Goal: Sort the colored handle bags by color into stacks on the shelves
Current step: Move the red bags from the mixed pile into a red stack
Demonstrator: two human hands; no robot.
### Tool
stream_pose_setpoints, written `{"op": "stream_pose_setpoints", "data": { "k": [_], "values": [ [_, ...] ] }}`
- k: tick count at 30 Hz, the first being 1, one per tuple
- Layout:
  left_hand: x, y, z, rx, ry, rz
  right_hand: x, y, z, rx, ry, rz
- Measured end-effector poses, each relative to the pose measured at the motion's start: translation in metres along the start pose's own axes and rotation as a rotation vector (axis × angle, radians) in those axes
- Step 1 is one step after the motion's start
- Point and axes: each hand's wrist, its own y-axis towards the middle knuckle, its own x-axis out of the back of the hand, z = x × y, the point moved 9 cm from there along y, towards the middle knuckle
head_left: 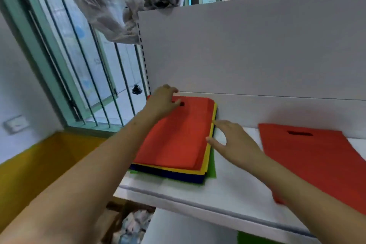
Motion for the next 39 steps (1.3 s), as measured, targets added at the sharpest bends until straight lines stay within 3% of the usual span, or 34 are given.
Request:
{"op": "stream_pose_setpoints", "data": {
  "k": [3, 6, 11, 18, 25, 32, 39],
  "values": [
    [-0.021, 0.004, 0.074, 0.089, 0.074, 0.039, -0.044, 0.008, 0.043, 0.040, -0.095, 0.129],
    [-0.061, -0.004, 0.118, 0.130, 0.140, 0.130, -0.080, 0.009, 0.046, 0.004, -0.083, 0.251],
    [-0.067, -0.004, 0.125, 0.115, 0.294, -0.007, -0.082, 0.012, 0.054, 0.056, -0.100, 0.136],
    [-0.034, 0.002, 0.093, 0.052, 0.377, 0.024, -0.061, 0.005, 0.050, -0.004, 0.093, 0.027],
    [-0.011, 0.026, 0.007, -0.149, -0.008, 0.165, 0.030, -0.041, -0.026, -0.280, 0.245, -0.329],
    [-0.041, 0.048, -0.139, -0.345, -0.341, 0.323, 0.111, -0.137, -0.126, -0.573, 0.394, -0.597],
    [-0.129, 0.049, -0.269, -0.520, -0.249, 0.289, 0.141, -0.242, -0.215, -0.872, 0.243, -0.716]
  ]
}}
